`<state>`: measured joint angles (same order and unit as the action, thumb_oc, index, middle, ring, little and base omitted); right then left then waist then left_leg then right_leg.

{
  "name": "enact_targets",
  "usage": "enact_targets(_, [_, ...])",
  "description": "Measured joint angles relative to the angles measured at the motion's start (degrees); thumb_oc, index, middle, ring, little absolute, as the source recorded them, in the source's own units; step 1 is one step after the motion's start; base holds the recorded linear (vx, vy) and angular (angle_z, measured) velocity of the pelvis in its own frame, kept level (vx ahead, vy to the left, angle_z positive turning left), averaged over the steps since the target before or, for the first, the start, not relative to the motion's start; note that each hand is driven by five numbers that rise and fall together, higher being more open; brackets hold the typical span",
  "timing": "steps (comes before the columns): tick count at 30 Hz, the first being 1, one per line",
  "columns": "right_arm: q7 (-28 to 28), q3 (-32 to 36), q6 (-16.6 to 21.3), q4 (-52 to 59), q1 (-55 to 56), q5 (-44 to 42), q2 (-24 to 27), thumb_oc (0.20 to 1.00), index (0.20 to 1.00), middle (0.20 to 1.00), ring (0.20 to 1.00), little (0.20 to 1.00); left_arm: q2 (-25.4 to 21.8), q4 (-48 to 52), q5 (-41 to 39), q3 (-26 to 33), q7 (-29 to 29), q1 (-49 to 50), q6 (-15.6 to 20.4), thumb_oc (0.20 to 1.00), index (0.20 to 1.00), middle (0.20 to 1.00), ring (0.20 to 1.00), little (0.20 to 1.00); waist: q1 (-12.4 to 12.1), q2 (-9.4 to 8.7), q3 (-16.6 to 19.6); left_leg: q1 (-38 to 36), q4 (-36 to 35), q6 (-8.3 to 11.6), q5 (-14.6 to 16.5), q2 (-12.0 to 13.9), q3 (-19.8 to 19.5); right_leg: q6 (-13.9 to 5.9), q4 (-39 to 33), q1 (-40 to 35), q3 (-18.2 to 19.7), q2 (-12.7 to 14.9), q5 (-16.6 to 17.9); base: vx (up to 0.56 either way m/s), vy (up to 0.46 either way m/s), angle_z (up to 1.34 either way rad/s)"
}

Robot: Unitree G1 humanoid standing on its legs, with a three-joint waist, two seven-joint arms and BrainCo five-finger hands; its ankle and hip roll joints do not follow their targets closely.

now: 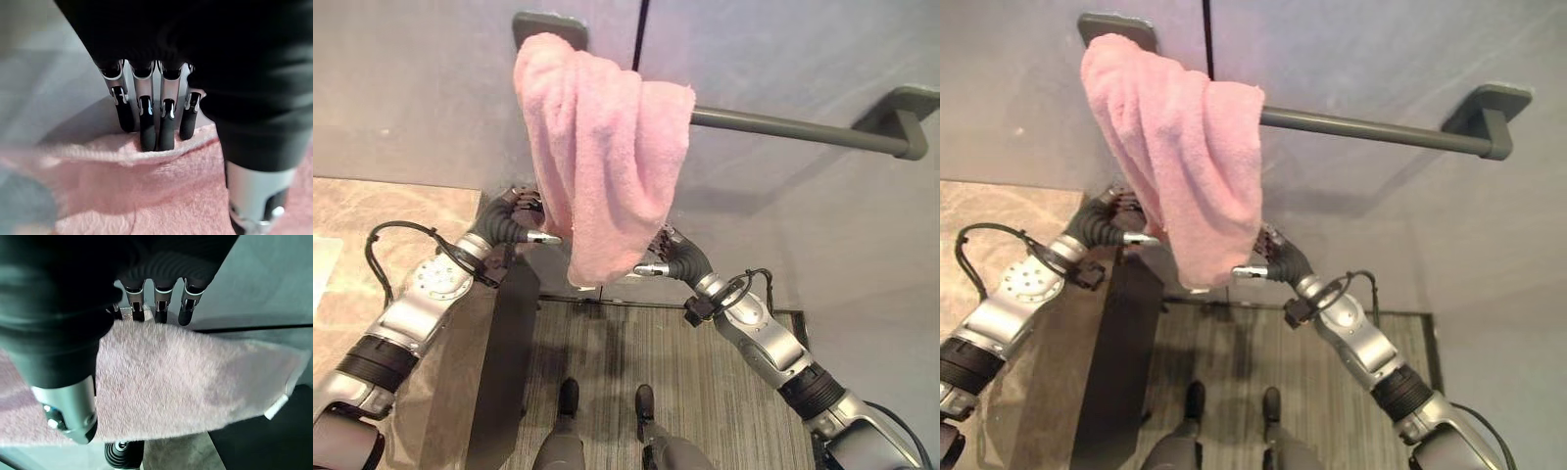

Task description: Put brush and paste in cup on sink, flatten towel.

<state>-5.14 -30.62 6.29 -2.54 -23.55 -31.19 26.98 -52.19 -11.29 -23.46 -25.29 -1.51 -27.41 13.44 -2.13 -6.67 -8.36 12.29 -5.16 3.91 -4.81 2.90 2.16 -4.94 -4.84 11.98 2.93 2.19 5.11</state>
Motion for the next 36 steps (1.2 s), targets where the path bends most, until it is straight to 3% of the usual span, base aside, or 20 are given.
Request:
enact_targets(1, [0.0,0.0,0.0,0.0,0.05,0.0,0.01,0.78,0.78,0.78,0.78,0.78,0.7,-0.06,0.08,-0.15,-0.01,0.0,-0.05,1.0,1.0,1.0,1.0,1.0,0.05,0.13,0.05,-0.03,0.0,0.0,0.0,0.08,0.04,0.02,0.0,-0.01,0.03,-0.05,0.02,0.0,-0.008,-0.04])
enact_targets(2, [-0.01,0.0,0.0,0.0,0.05,0.0,0.01,0.529,0.529,0.529,0.529,0.529,1.33,-0.06,0.52,-0.32,-0.01,-0.03,-0.12,1.0,1.0,1.0,1.0,1.0,0.07,0.21,0.03,-0.04,0.0,0.0,0.0,0.13,0.04,0.06,0.0,-0.01,0.03,-0.13,0.04,0.0,0.0,0.0])
enact_targets(3, [-0.01,0.0,0.0,0.0,0.07,0.0,0.01,0.2,0.2,0.2,0.2,0.2,1.49,-0.06,1.26,-0.46,-0.01,-0.03,-0.21,1.0,1.0,1.0,1.0,1.0,0.08,0.27,0.0,-0.05,0.0,0.01,0.0,0.2,0.04,0.08,0.0,0.0,0.03,-0.22,0.06,0.0,0.0,0.0])
enact_targets(4, [-0.01,0.0,0.0,0.0,0.15,0.0,0.01,0.2,0.2,0.2,0.2,0.2,1.56,-0.07,1.41,-0.55,0.0,-0.03,-0.28,1.0,1.0,1.0,1.0,1.0,0.07,0.38,0.04,-0.05,0.0,0.01,-0.01,0.23,0.03,0.09,0.0,0.0,0.03,-0.25,0.06,0.0,0.0,0.0])
enact_targets(5, [-0.01,0.0,0.0,0.0,0.32,0.0,0.01,0.2,0.2,0.2,0.2,0.2,2.04,-0.34,1.42,-0.56,0.0,-0.03,-0.29,0.567,0.567,0.567,0.567,0.567,0.03,0.64,0.14,-0.05,0.0,0.01,-0.01,0.24,0.02,0.09,0.0,-0.01,0.02,-0.23,0.06,0.0,0.0,0.0])
enact_targets(7, [-0.03,-0.03,0.0,0.0,0.43,-0.02,0.01,0.2,0.2,0.2,0.2,0.2,3.44,-1.03,1.44,-0.55,0.05,-0.03,-0.32,0.2,0.2,0.2,0.2,0.2,-0.04,1.27,0.28,-0.04,0.0,0.01,-0.01,0.3,0.01,0.09,0.0,-0.02,0.01,-0.11,0.06,0.0,0.0,0.0])
enact_targets(16, [0.09,-1.67,0.0,0.0,0.02,-0.1,-0.06,0.2,0.2,0.2,0.2,0.2,5.95,-1.44,1.46,0.04,0.25,0.09,-1.3,0.2,0.2,0.2,0.2,0.2,-0.12,1.86,0.52,-0.21,0.01,0.01,-0.01,0.49,0.05,0.19,0.01,-0.15,0.02,-0.33,0.13,0.0,0.0,0.0])
enact_targets(22, [0.04,-1.64,0.0,0.02,-0.42,-0.11,-0.01,0.2,0.2,0.2,0.2,0.2,6.55,-1.54,1.44,4.57,0.49,2.96,-1.41,0.2,0.2,0.2,0.2,0.2,-0.41,1.73,0.62,-1.44,0.0,0.08,-0.03,0.59,-0.21,0.18,0.0,-1.54,-0.35,-0.36,0.12,0.01,-0.006,0.02])
enact_targets(24, [-0.04,-1.63,0.0,0.04,-0.28,-0.11,0.02,0.881,0.881,0.881,0.881,0.881,6.57,-1.54,1.43,6.09,0.52,4.44,-1.42,0.2,0.2,0.2,0.2,0.2,-0.41,1.32,0.88,-1.98,-0.02,0.13,0.04,0.61,-0.28,0.07,0.0,-2.07,-0.39,-0.37,0.03,0.0,0.0,0.0])
enact_targets(25, [-0.28,-1.63,0.0,0.04,-0.08,-0.11,0.06,1.0,1.0,1.0,1.0,1.0,6.54,-1.54,1.44,6.19,0.49,4.88,-1.42,0.2,0.2,0.2,0.2,0.2,-0.45,1.2,0.96,-1.92,-0.02,0.29,0.15,0.56,-0.31,0.1,0.0,-2.05,-0.41,-0.32,0.05,-0.03,-0.01,0.0])
enact_targets(36, [-3.96,-3.13,-0.09,1.75,1.08,-4.13,0.62,1.0,1.0,1.0,1.0,1.0,5.6,-2.27,1.45,4.46,-1.04,3.53,-1.42,0.2,0.2,0.2,0.2,0.2,-0.08,-1.69,2.91,-1.68,0.0,0.1,0.0,0.52,-0.44,0.17,0.0,-1.88,-0.49,-0.34,0.12,0.0,-0.001,0.0])
